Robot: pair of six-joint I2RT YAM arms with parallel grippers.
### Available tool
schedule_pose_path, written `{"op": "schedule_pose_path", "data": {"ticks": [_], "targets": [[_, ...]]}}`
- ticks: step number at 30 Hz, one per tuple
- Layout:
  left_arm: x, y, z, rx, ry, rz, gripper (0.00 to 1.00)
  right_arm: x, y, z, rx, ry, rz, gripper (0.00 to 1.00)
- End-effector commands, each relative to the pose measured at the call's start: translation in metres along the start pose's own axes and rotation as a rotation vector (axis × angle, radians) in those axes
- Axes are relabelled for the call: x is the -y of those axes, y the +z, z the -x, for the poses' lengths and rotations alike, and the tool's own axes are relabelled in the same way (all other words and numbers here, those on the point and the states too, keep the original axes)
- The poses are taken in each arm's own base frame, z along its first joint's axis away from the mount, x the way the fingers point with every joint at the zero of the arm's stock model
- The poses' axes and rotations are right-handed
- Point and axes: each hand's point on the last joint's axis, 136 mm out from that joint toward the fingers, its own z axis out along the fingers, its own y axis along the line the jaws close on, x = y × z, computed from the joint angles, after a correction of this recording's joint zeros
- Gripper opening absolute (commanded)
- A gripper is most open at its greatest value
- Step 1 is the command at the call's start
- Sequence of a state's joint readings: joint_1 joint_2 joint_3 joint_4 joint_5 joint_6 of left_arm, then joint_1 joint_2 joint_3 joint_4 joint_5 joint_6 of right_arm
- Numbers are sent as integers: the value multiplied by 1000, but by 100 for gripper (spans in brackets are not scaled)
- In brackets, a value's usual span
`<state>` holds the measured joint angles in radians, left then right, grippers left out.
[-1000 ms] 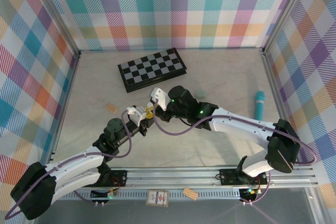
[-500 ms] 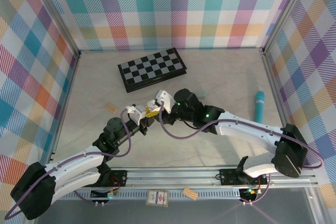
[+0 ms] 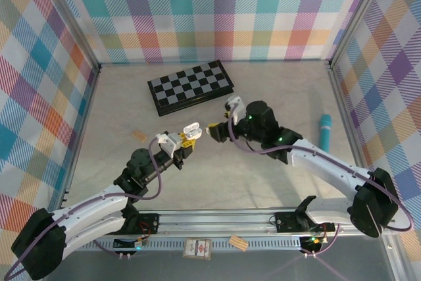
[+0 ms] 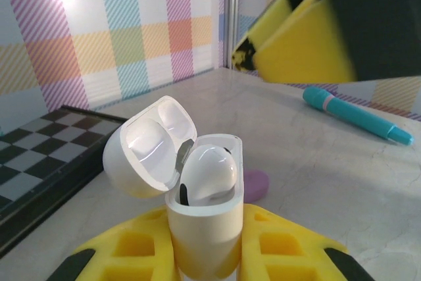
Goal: Insert the wireless bluetooth earbuds into the charging case
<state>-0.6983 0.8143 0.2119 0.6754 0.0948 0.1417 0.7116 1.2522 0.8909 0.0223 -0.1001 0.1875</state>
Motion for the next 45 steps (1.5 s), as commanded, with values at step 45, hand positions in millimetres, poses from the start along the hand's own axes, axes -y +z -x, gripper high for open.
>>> {"op": "schedule_pose_path", "data": {"ticks": [45], "targets": [[-4,-20,-8,-18,40,39,11,-5,121,-130,-648,267,221,54]]}}
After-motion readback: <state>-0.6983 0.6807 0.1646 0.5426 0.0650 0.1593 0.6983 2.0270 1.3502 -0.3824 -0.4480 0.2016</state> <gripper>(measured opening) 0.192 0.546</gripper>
